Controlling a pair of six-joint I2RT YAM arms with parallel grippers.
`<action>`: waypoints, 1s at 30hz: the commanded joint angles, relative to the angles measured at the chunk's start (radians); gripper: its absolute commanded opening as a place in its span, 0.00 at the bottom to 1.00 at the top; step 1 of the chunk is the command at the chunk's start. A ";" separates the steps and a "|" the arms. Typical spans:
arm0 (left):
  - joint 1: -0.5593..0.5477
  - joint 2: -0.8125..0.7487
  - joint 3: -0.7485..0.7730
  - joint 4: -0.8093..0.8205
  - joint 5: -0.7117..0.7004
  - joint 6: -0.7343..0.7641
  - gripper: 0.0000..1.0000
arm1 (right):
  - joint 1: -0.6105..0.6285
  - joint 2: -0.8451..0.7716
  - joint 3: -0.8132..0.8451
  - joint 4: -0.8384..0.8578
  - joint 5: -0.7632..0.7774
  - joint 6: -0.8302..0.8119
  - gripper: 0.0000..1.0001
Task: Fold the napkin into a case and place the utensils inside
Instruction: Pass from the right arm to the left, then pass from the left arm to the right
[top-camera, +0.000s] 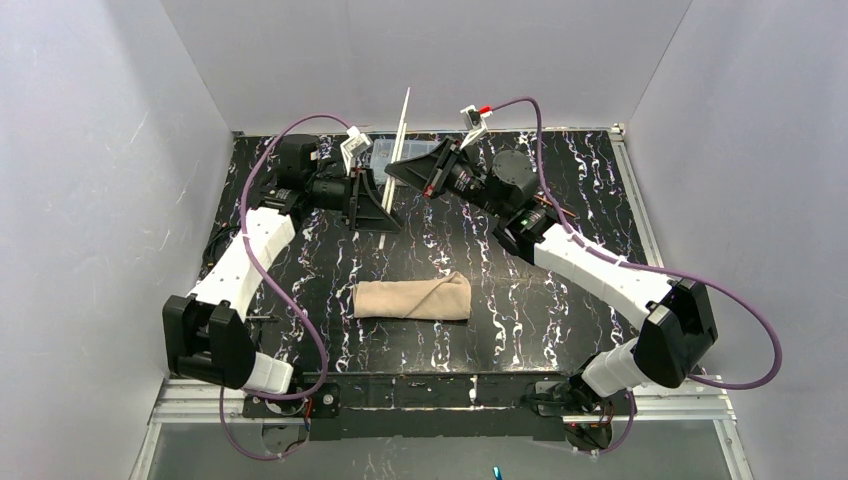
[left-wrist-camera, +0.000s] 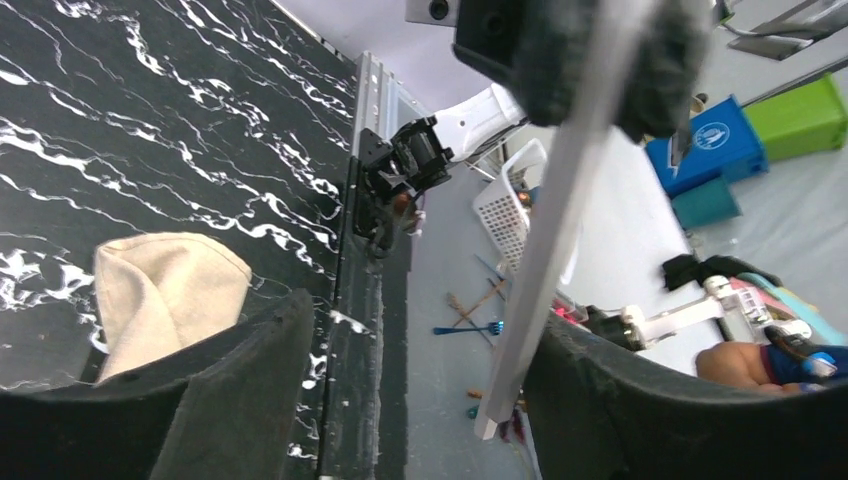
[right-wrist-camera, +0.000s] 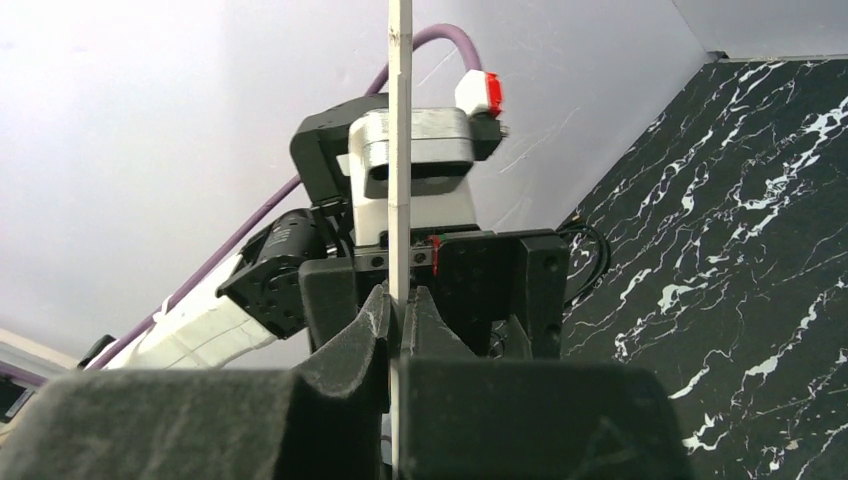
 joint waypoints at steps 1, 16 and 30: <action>0.005 -0.001 0.036 0.016 0.066 -0.041 0.58 | 0.025 -0.023 -0.011 0.089 0.043 -0.011 0.01; 0.010 0.052 0.229 -0.820 -0.119 0.767 0.00 | -0.090 -0.008 0.224 -0.413 -0.403 -0.308 0.53; -0.005 0.134 0.182 -1.463 -0.629 1.597 0.00 | -0.149 -0.020 0.673 -1.459 -0.357 -1.035 0.84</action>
